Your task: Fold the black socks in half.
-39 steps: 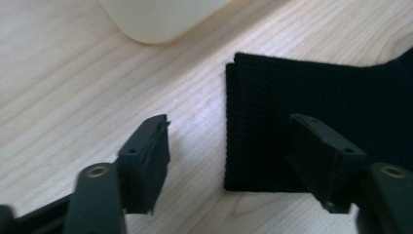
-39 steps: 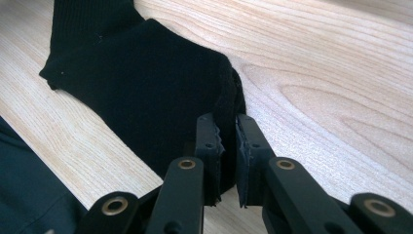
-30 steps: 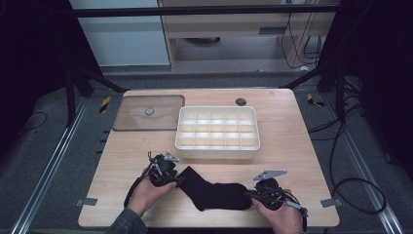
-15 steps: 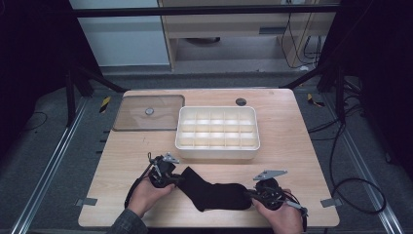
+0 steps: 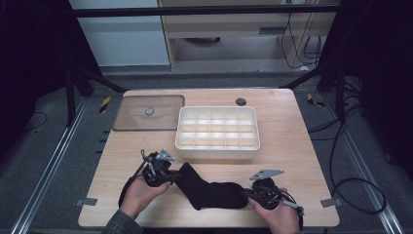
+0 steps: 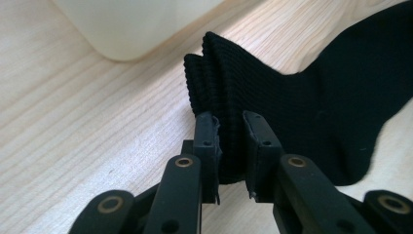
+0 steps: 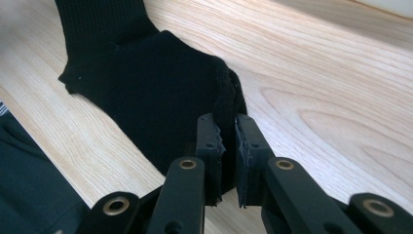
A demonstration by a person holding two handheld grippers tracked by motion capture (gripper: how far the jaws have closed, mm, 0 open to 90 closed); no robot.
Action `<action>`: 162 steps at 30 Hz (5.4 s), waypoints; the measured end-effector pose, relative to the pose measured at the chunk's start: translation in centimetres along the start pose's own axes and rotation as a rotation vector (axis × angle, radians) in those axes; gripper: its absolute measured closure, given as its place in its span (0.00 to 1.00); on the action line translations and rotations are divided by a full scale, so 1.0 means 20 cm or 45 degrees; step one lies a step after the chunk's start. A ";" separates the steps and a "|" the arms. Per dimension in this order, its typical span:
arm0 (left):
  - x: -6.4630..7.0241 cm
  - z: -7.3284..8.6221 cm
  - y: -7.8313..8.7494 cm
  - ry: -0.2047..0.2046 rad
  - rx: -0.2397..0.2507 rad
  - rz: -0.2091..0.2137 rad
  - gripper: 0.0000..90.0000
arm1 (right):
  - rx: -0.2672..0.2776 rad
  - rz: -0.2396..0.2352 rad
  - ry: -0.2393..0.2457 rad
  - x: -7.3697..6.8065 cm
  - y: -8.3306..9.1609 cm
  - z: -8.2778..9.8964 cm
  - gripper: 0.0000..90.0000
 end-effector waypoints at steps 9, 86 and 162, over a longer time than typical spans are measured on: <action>0.10 -0.05 0.08 -0.065 0.043 0.020 0.86 | 0.008 -0.033 0.006 -0.04 -0.04 -0.03 0.92; 0.51 -0.15 -0.41 -0.249 -0.112 0.148 0.84 | 0.001 -0.116 -0.041 -0.02 -0.08 -0.05 0.91; 0.30 -0.03 -0.18 -0.159 -0.104 -0.038 0.62 | -0.002 -0.111 -0.052 -0.01 -0.07 -0.03 0.89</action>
Point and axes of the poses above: each handheld gripper's, and its own axes: y roughly backward along the jaws, z roughly out of its underside, x roughly to its right, the point moved 6 cm from there along -y, roughly forward along the jaws, and after that the axes turned 8 degrees about z, right-handed, at the moved point
